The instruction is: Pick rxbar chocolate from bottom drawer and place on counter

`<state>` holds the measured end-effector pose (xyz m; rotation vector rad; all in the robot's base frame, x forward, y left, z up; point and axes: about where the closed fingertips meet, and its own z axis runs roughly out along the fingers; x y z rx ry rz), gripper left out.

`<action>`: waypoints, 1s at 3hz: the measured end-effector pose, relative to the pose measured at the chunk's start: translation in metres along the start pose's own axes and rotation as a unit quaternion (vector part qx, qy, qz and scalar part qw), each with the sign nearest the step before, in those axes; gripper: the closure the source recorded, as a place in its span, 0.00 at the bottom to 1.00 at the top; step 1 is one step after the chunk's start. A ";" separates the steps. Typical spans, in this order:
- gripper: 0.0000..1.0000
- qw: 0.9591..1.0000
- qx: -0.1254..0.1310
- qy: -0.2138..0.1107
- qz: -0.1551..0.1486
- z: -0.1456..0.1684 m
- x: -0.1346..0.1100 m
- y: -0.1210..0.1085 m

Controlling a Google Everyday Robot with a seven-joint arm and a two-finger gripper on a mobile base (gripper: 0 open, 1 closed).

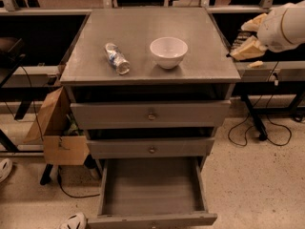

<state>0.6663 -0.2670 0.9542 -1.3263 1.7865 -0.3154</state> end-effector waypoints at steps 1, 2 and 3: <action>1.00 0.998 -0.010 -0.052 0.036 0.020 -0.026 -0.018; 0.78 0.993 -0.048 -0.085 0.063 0.059 -0.051 -0.017; 0.55 0.990 -0.078 -0.091 0.071 0.086 -0.061 -0.006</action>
Offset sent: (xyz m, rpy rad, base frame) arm 0.0840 0.0775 0.0003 0.2916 0.0822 0.1177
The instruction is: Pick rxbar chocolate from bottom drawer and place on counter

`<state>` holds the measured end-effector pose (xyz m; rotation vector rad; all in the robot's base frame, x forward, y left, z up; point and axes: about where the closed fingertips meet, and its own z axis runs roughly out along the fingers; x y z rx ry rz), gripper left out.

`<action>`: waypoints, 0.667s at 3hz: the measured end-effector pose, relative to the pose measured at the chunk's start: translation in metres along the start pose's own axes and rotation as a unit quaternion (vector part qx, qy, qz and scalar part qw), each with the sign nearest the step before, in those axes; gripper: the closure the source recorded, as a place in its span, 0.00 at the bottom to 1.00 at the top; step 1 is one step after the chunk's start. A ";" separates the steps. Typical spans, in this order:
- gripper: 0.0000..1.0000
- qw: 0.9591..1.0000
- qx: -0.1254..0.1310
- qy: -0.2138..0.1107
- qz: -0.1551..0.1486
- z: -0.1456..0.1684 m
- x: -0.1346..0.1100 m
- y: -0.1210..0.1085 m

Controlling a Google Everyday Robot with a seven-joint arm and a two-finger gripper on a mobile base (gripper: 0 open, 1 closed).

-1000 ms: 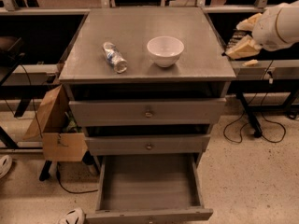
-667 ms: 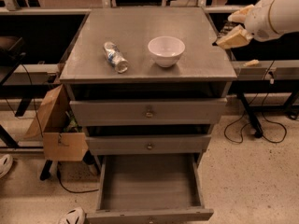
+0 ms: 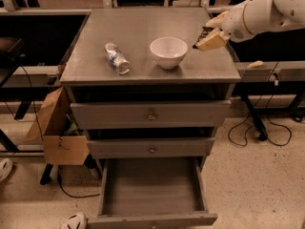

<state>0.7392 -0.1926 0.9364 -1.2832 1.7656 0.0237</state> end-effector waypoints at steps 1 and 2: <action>0.32 0.999 -0.018 0.028 0.005 0.026 0.005 0.008; 0.08 0.996 -0.023 0.086 0.007 0.046 0.022 0.015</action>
Offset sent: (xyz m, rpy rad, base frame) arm 0.0247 0.0034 -0.0748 -0.2403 0.1937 -0.1372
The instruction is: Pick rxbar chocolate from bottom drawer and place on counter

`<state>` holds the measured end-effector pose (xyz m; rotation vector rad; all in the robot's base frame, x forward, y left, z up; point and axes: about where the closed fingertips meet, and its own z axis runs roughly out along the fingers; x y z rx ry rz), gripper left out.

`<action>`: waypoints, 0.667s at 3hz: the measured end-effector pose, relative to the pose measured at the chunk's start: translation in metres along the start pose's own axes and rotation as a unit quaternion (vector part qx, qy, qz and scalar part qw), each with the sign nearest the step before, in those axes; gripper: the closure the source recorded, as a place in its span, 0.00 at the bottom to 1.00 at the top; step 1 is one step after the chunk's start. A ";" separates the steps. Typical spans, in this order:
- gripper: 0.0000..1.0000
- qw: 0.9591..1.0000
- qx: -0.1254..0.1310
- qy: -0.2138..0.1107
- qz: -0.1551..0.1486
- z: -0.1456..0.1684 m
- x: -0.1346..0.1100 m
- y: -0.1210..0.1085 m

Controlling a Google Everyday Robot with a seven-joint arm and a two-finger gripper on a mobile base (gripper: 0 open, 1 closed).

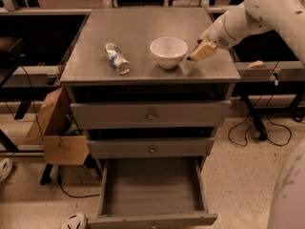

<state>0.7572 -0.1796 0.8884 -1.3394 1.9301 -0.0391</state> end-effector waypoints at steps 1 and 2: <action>0.00 0.999 -0.006 0.043 0.005 0.018 0.019 0.006; 0.00 0.999 -0.006 0.045 0.005 0.019 0.020 0.006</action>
Offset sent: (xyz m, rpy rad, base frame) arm 0.0030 -0.0044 -0.0224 -0.0511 0.0449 -0.0311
